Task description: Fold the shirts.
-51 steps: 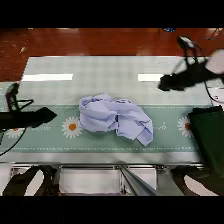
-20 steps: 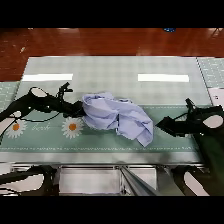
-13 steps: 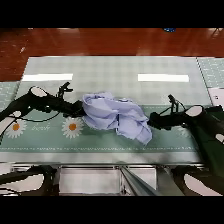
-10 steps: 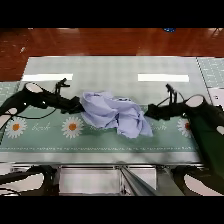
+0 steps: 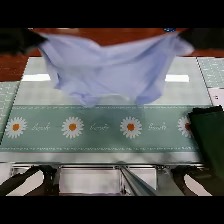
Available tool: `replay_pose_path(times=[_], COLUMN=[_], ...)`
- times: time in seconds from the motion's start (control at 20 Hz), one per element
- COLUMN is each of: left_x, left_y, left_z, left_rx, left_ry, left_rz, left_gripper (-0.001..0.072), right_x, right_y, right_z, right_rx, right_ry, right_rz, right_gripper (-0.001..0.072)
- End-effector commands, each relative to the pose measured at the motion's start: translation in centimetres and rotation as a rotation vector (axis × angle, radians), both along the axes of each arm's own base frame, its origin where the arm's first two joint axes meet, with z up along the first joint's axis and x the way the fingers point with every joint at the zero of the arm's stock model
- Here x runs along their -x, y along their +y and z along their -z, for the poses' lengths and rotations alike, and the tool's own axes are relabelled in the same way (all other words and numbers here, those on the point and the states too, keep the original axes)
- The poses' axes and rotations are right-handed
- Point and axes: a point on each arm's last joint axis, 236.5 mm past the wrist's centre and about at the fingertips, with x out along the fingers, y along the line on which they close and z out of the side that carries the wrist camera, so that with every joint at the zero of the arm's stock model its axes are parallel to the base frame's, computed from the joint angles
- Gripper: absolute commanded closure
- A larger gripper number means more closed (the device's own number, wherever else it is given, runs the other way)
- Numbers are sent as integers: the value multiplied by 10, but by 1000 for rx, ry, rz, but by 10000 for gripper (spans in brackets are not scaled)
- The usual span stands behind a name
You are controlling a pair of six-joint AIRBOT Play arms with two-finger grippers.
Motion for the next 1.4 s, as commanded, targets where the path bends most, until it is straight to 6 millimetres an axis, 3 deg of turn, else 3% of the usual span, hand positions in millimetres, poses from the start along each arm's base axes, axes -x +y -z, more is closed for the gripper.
replay_pose_path(times=[0.0,0.15,0.25,0.35,0.5,0.7,0.8,1.0,1.2,1.3,1.35], left_x=[61,121,161,193,222,235,221,165,80,44,29], left_y=[10,11,2,-11,-21,-34,-39,-32,-2,13,16], left_z=[-130,-188,-200,-192,-178,-160,-116,30,187,250,272], left_rx=[-68,-157,-227,-303,-374,-367,-335,-215,-76,-54,-41], left_ry=[-333,-521,-581,-584,-568,-529,-384,42,348,480,530], left_rz=[-77,-149,-164,-145,-137,-40,61,161,-5,-55,-58], left_gripper=[689,689,689,688,688,688,688,688,688,688,688], right_x=[75,136,170,194,206,194,176,120,39,-11,-36], right_y=[-24,-46,-59,-68,-68,-66,-56,-31,-32,-35,-37], right_z=[-116,-150,-155,-151,-128,-85,-52,48,141,176,195], right_rx=[52,85,111,130,156,183,177,135,160,139,123], right_ry=[-302,-433,-465,-460,-373,-218,-119,140,319,363,397], right_rz=[71,144,188,217,201,177,137,45,68,105,121], right_gripper=[692,692,692,692,691,692,691,691,691,691,691])
